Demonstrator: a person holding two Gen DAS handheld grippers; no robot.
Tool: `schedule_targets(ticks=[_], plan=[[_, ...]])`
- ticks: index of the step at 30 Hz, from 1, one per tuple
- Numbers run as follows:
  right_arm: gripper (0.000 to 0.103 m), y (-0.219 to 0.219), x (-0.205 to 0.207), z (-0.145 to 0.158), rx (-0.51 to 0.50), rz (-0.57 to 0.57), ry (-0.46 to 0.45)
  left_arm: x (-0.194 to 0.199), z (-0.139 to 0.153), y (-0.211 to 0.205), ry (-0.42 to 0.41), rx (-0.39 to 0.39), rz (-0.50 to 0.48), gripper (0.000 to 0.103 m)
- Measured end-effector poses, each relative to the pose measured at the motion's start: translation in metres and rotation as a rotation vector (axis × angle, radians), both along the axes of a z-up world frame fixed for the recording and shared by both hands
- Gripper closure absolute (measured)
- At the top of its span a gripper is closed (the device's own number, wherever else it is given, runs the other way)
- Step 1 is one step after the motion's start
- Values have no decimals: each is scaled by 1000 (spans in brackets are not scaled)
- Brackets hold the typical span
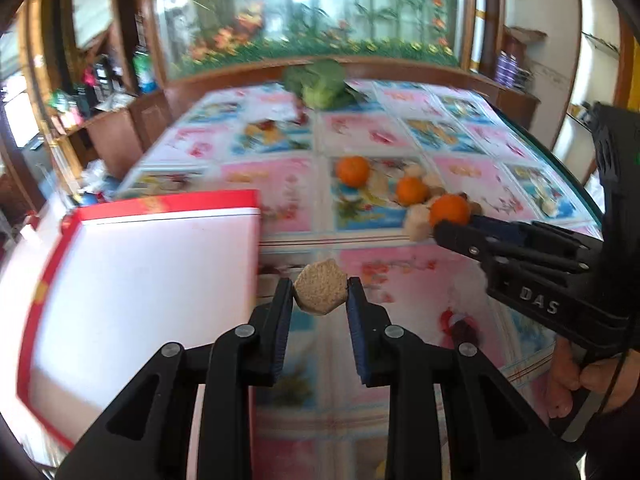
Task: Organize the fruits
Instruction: 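Carry both items over the red-rimmed tray and open both grippers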
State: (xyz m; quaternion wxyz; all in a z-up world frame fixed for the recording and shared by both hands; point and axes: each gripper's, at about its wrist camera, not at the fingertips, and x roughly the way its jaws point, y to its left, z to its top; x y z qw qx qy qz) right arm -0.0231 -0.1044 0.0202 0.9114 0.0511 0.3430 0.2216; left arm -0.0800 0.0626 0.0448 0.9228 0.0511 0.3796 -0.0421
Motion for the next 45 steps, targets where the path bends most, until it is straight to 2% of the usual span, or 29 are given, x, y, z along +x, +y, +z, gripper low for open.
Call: schedule_targets(ticks=[5, 10, 17, 22, 28, 30, 32, 35, 37, 39, 45], plan=[[72, 35, -17, 5, 35, 80, -4, -20, 10, 50, -55, 33, 146, 74], [72, 90, -27, 15, 132, 223, 30, -31, 2, 98, -16, 54, 266, 74], [72, 153, -32, 5, 69, 341, 102, -48, -19, 141, 38, 74, 401, 74], [72, 179, -36, -9, -17, 373, 151, -55, -23, 154, 54, 75, 444, 74], [71, 194, -45, -13, -90, 381, 145, -56, -25, 161, 60, 79, 460, 74], [68, 194, -45, -12, -89, 385, 151, -55, -26, 163, 66, 74, 465, 74], [60, 191, -44, -12, -76, 384, 155, -55, -26, 164, 71, 75, 470, 73], [55, 182, -47, -6, -31, 375, 140, -53, -25, 164, 71, 64, 482, 55], [53, 173, -47, -1, 0, 365, 125, -54, -22, 162, 63, 70, 490, 38], [52, 163, -47, 2, 22, 349, 110, -57, -18, 160, 48, 67, 495, 31], [50, 131, -45, 6, 66, 286, 103, -58, -11, 145, 34, 67, 462, 27]])
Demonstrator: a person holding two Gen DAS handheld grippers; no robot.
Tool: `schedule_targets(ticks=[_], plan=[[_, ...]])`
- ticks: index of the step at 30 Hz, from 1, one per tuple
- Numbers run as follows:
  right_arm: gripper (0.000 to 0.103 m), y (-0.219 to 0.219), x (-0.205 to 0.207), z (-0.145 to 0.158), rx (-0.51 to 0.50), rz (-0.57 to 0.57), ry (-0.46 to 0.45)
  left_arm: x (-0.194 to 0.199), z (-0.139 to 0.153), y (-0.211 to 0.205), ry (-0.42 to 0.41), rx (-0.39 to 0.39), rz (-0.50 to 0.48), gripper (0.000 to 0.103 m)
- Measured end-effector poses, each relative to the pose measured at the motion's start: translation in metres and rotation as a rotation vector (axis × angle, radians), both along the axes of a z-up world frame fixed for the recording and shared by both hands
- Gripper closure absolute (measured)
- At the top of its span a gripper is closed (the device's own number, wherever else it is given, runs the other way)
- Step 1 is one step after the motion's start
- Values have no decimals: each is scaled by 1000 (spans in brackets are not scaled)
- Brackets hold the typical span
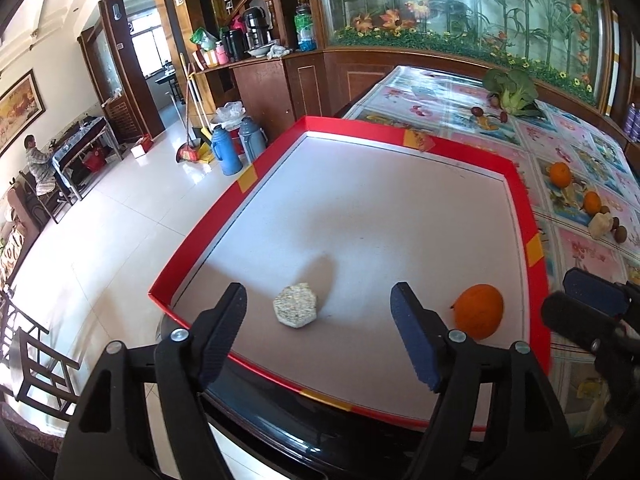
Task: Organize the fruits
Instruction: 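Grasp a round beige cake with the right gripper while the left gripper grasps a red date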
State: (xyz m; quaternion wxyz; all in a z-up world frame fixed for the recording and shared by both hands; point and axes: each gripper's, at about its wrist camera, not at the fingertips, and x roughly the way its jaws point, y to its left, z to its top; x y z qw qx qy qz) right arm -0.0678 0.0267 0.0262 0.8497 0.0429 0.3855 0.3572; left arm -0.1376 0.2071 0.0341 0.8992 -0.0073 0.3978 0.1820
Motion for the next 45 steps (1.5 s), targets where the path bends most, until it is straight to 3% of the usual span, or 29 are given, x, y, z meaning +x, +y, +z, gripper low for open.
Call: schedule_targets(ticks=[11, 19, 24, 30, 34, 39, 45], plan=[[49, -127, 7, 13, 66, -245, -2, 0, 15, -60, -19, 48, -166, 20], [45, -253, 25, 11, -30, -552, -23, -2, 19, -95, -18, 57, -269, 18], [45, -305, 57, -4, -120, -703, 66, -6, 15, -122, 0, 44, -349, 18], [45, -315, 82, -22, -181, -738, 119, -7, 15, -144, 27, 21, -416, 18], [66, -317, 84, -27, -243, -769, 117, -3, 14, -156, 52, -32, -449, 18], [80, -309, 83, -29, -303, -757, 75, 7, 9, -170, 77, -74, -466, 18], [80, -297, 83, -29, -212, -645, 75, 20, -5, -196, 109, -72, -499, 18]])
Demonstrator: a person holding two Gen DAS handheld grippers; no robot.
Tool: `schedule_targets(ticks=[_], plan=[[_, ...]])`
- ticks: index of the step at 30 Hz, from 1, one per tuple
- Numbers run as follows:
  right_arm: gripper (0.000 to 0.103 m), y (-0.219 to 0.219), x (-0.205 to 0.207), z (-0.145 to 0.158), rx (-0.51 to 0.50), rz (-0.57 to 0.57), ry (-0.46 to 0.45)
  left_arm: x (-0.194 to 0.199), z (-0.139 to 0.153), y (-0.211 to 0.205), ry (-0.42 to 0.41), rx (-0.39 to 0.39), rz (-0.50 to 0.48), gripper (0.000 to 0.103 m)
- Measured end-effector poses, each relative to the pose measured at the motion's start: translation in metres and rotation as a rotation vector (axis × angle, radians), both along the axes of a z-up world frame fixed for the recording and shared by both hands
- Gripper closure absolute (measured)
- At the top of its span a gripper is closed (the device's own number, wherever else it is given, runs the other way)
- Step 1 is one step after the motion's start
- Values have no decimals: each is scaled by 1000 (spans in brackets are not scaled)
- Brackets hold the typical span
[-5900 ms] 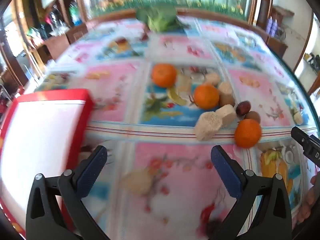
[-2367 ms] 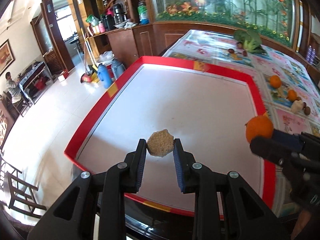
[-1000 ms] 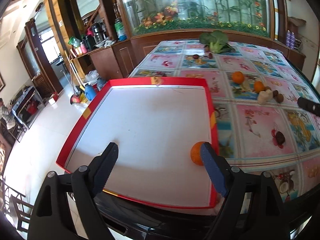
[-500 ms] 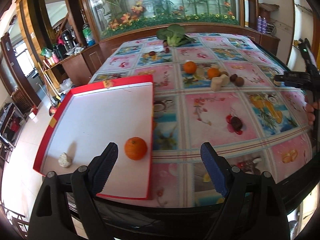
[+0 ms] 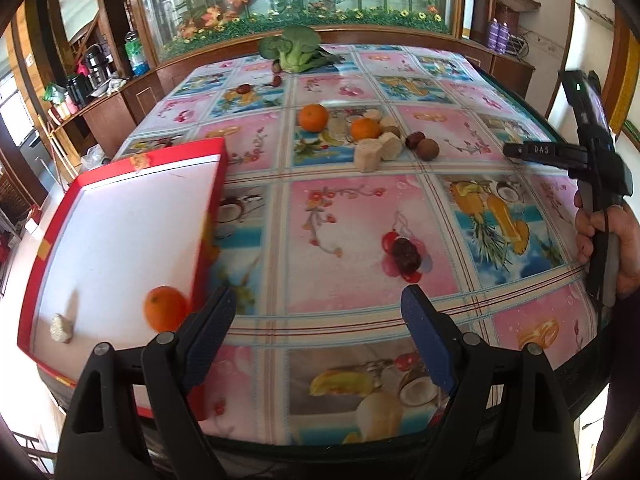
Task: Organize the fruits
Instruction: 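Grasp a round beige cake with the right gripper while the left gripper grasps a red date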
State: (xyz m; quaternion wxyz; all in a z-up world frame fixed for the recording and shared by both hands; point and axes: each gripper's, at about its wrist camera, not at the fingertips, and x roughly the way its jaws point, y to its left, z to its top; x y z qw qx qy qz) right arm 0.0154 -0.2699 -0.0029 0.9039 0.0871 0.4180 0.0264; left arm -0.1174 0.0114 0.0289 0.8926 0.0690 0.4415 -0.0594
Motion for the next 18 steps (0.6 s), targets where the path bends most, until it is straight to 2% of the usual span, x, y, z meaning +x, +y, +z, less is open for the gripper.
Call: schedule_targets(ticks=[6, 10, 11, 12, 13, 18], plan=[[80, 27, -5, 0, 42, 143, 2, 13, -18, -21, 51, -40, -31, 18], [80, 44, -8, -1, 9, 203, -7, 26, -25, -27, 61, -62, -20, 19], [80, 46, -8, -1, 3, 210, -8, 27, -26, -28, 61, -64, -18, 22], [80, 47, -7, -1, 1, 214, -9, 29, -27, -28, 61, -66, -16, 30], [80, 47, -7, -1, 2, 214, -9, 31, -30, -29, 69, -65, -15, 34], [80, 46, -6, -1, 8, 214, -9, 34, -30, -30, 49, -64, -17, 46]])
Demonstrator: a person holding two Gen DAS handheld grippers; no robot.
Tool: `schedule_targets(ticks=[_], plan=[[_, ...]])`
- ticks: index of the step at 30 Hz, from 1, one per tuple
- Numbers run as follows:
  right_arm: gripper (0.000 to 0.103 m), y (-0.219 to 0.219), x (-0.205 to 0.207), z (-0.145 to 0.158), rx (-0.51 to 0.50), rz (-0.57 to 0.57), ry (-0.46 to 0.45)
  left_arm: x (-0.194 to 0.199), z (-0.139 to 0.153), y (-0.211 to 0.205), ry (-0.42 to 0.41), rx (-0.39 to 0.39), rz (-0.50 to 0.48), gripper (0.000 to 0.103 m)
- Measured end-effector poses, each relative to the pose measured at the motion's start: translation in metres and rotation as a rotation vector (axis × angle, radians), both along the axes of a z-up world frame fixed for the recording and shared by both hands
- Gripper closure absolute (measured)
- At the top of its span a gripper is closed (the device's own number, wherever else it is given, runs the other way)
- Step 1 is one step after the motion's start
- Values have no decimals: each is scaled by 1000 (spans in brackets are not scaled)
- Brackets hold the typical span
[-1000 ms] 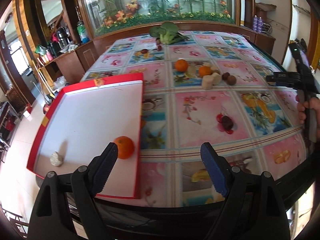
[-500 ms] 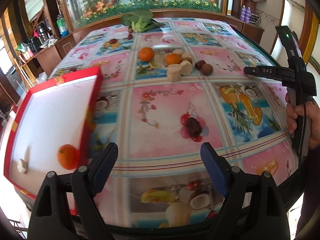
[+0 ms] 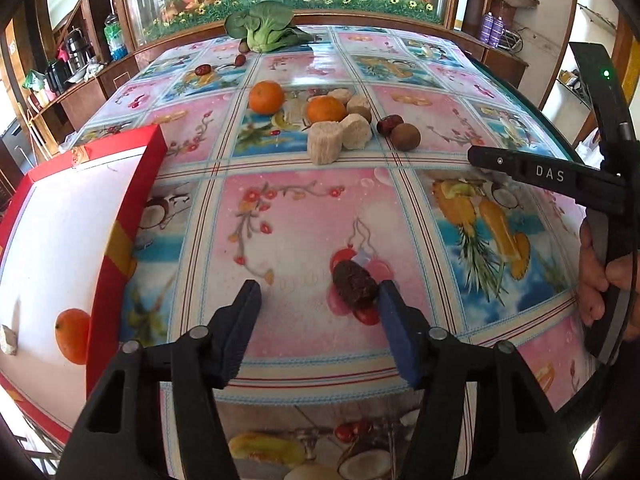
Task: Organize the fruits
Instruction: 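Grasp a round beige cake with the right gripper while the left gripper grasps a red date, then carry the date and cake over the tray and open both grippers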
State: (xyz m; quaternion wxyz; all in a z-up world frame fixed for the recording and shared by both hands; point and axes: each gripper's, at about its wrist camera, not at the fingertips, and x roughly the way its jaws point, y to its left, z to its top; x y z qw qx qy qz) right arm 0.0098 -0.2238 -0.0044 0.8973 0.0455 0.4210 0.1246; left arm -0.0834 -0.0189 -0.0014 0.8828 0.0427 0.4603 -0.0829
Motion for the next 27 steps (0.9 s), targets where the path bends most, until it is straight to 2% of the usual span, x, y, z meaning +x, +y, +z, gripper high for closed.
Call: schedule_targets(ticks=[3, 6, 9, 17, 23, 27], plan=[[80, 0, -1, 0, -2, 1, -2, 2, 1, 1, -8, -5, -1, 55], [80, 2, -2, 0, -8, 13, -8, 2, 2, 4, -14, -9, -2, 71], [80, 6, -5, 1, -7, 30, -11, 3, 2, 11, -14, -26, 3, 80], [81, 22, -12, 2, 32, 83, -21, -2, 6, 29, -21, -72, 24, 80], [81, 55, -28, 15, 93, 197, -94, -16, 30, 46, -100, -67, 41, 80], [81, 87, -33, 18, 119, 256, -107, -23, 42, 70, -131, -72, 90, 80]])
